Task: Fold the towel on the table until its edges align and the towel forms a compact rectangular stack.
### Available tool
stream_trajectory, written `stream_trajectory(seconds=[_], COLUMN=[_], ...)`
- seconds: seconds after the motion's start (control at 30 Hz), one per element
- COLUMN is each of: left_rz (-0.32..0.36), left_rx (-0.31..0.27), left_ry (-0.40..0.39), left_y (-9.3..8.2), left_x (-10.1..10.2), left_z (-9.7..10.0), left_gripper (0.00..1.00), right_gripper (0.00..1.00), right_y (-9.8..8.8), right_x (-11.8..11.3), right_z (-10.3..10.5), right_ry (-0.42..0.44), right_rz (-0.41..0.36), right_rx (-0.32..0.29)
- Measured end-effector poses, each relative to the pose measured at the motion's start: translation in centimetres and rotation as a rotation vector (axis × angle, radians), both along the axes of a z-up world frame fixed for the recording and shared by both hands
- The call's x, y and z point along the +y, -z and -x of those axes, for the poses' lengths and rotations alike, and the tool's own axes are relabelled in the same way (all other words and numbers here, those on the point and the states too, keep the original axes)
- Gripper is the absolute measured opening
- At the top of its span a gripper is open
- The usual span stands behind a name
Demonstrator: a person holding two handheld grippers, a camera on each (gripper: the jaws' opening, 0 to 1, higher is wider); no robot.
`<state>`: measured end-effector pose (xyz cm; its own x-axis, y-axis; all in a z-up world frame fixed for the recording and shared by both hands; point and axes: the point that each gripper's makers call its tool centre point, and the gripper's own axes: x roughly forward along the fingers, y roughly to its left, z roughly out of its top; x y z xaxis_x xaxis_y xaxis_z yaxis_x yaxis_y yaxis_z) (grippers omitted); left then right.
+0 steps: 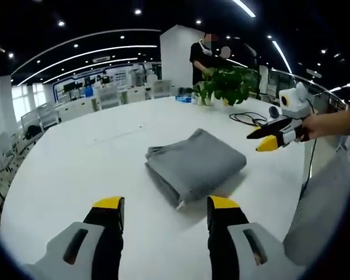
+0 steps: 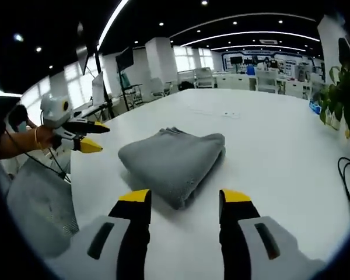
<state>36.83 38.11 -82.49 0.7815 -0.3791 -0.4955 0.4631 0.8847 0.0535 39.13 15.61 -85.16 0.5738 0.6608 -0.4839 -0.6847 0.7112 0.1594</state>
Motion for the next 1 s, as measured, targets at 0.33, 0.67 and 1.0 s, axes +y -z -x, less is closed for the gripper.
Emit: stream_trajectory(seconds=[0.33,0.67,1.0], left_rz=[0.023,0.062,0.084], left_rx=[-0.003,0.008,0.035], left_ry=[-0.001,-0.002,-0.017], left_y=[0.2,0.9,2.4], left_x=[0.3,0.0,-0.3], left_z=[0.6,1.7,1.6], left_gripper=[0.63,0.72,0.72], right_gripper=[0.49,0.56,0.56], right_y=[-0.1,-0.6,-0.1], right_x=[-0.1,0.6,0.9], right_z=[2.4,4.5,4.2], right_ry=[0.013,0.027,0.035], right_rz=[0.012,0.001,0.013], right_rx=[-0.013,-0.017,-0.016])
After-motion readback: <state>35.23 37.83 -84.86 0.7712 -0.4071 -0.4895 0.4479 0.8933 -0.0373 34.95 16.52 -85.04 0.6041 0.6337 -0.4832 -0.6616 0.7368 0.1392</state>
